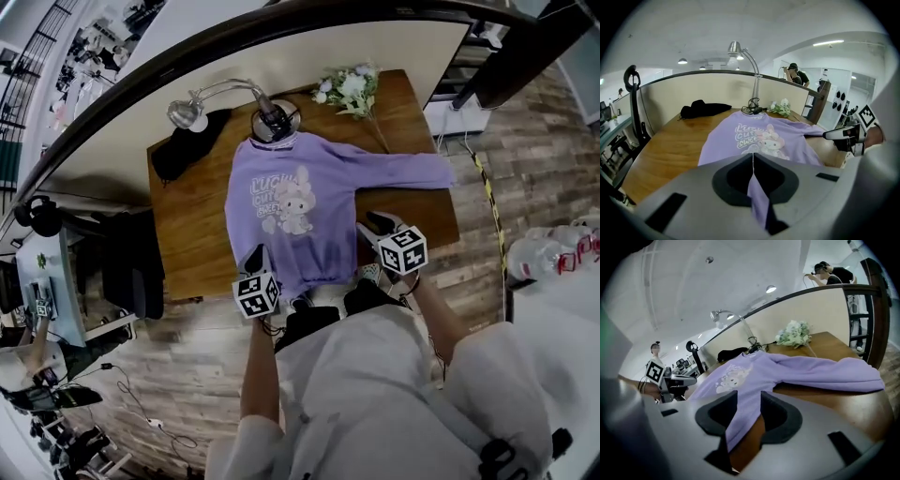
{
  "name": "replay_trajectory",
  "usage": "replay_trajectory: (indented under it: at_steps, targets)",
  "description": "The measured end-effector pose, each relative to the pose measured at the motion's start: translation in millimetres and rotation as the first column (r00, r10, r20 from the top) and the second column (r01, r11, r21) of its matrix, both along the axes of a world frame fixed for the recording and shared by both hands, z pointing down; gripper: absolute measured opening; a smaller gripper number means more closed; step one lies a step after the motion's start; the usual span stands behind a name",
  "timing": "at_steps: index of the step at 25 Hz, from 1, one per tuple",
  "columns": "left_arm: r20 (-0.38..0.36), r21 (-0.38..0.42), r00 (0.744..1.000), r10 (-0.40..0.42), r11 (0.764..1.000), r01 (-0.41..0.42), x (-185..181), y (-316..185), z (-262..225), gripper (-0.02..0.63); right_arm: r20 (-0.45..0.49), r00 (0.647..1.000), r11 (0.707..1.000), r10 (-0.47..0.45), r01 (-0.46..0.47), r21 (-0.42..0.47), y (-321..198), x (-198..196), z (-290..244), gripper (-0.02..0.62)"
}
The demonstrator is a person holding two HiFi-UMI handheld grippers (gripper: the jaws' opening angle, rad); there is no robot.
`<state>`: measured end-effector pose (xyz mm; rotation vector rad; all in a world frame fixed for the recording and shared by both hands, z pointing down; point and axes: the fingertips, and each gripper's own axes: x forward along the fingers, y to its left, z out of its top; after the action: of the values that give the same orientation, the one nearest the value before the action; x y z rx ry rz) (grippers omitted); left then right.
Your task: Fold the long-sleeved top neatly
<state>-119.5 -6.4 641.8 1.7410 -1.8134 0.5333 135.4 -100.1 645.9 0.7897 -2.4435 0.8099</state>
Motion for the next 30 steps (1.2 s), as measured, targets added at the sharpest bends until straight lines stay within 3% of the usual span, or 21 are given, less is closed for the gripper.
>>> replay_trajectory:
  at_steps: [8,13,19,22,30]
  targets:
    - [-0.051,-0.005,0.998,0.034,0.999,-0.034,-107.4,36.7,19.1,0.025,-0.144,0.989,0.999,-0.044,0.045,0.0,70.4,-108.7,22.9,0.16]
    - [-0.09,-0.011,0.992,0.087,0.996,-0.088,-146.8,50.5,36.8,0.025,-0.241,0.97,1.0,-0.016,0.013,-0.015,96.2,-141.6,49.7,0.15]
    - [-0.149,-0.02,0.979,0.139,0.989,-0.144,-166.8,69.0,50.6,0.026,-0.395,0.918,0.999,0.031,-0.033,0.002,111.5,-133.9,73.8,0.15]
    - [-0.169,-0.025,0.97,0.174,0.983,-0.181,-162.1,84.0,53.9,0.026,-0.426,0.903,0.998,0.059,-0.06,0.012,112.1,-124.7,73.9,0.138]
    - [-0.229,-0.001,0.951,0.208,0.977,-0.214,-135.2,135.3,61.0,0.032,-0.455,0.89,1.0,0.018,-0.019,0.003,109.2,-118.8,76.8,0.144]
